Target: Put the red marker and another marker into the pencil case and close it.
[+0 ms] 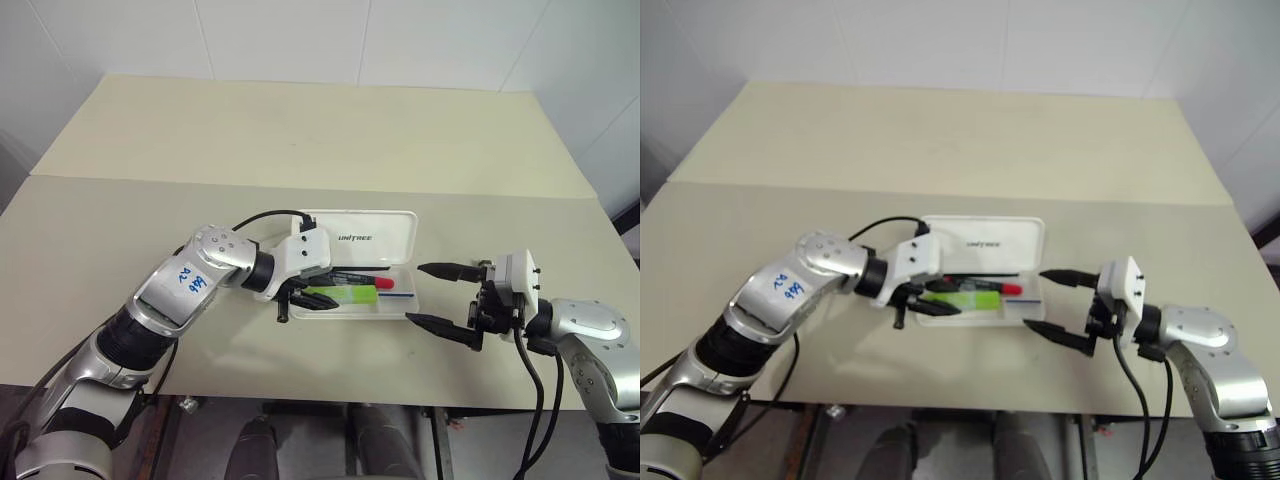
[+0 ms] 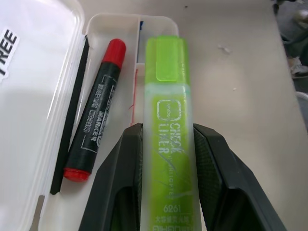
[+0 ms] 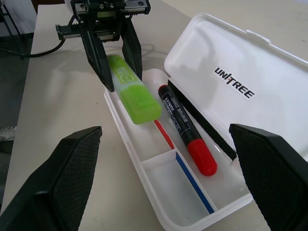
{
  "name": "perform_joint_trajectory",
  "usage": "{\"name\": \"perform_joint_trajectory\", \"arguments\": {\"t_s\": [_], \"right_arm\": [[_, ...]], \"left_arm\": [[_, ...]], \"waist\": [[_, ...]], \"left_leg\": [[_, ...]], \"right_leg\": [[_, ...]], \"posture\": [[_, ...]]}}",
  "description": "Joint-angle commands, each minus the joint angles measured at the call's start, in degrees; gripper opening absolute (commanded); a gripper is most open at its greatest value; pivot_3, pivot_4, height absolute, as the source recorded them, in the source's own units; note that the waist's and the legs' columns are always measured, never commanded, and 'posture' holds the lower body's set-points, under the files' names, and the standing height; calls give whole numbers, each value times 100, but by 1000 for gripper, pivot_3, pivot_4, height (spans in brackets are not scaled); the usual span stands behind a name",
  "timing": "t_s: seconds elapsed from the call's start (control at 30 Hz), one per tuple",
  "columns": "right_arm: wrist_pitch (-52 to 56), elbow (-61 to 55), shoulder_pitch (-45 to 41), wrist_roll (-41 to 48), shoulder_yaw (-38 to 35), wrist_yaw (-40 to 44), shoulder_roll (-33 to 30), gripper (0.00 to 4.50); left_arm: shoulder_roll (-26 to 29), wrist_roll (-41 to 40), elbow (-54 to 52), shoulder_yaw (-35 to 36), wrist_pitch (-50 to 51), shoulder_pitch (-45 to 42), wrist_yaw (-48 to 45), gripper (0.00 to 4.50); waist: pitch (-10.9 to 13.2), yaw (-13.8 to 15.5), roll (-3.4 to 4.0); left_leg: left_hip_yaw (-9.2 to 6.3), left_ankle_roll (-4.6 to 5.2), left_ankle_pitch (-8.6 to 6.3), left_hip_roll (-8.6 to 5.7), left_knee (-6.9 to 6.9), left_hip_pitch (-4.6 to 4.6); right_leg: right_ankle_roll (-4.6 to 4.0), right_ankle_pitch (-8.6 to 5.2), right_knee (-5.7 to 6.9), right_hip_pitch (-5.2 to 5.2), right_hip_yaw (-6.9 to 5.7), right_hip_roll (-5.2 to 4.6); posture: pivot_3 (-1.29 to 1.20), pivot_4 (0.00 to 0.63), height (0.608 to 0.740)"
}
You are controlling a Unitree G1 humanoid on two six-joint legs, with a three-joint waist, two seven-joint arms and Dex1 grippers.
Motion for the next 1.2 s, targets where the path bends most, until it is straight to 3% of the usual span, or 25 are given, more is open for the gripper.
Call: {"name": "perform_joint_trajectory", "arguments": {"t_s": [0.03,0.3,0.33,0.57,0.63,0.8,1.2], "right_arm": [[-52,-186,-11,50,-150,-19,-32,4500],[-19,-215,-28,49,-165,-38,-64,4500],[-14,-224,-23,50,-169,-44,-68,4500],[44,-278,16,51,-215,-104,-115,4500],[73,-277,27,29,-235,-147,-139,4500],[148,-60,-25,-101,-327,-466,-129,4500],[-258,1850,-530,-1229,-819,-2666,644,4500]], "left_arm": [[-62,37,-210,3,105,-77,63,1110],[-184,145,-218,-126,241,-81,200,1110],[-218,161,-201,-142,282,-84,237,1820],[-360,179,-179,-173,364,-108,300,4025],[-367,179,-175,-166,360,-111,313,4413],[-605,70,-145,171,66,-2,501,4413],[-480,-869,-127,1631,-2048,1206,-540,4413]], "waist": [[0,0,0],[0,0,0],[0,0,0],[0,3,0],[0,3,0],[0,6,0],[-1,9,2]], "left_leg": [[0,0,0,0,0,0],[0,0,0,0,2,1],[0,0,0,0,1,1],[0,0,0,0,1,1],[0,0,0,0,2,1],[0,0,0,0,4,1],[2,0,1,-1,3,6]], "right_leg": [[1,1,0,0,0,0],[1,1,1,0,0,0],[1,1,1,0,0,0],[9,5,3,0,0,0],[10,5,3,0,0,0],[9,5,4,0,0,0],[6,6,13,1,2,0]], "posture": [[0,150,740],[0,150,740],[0,150,740],[0,150,740],[0,150,740],[0,150,740],[0,150,740]]}}
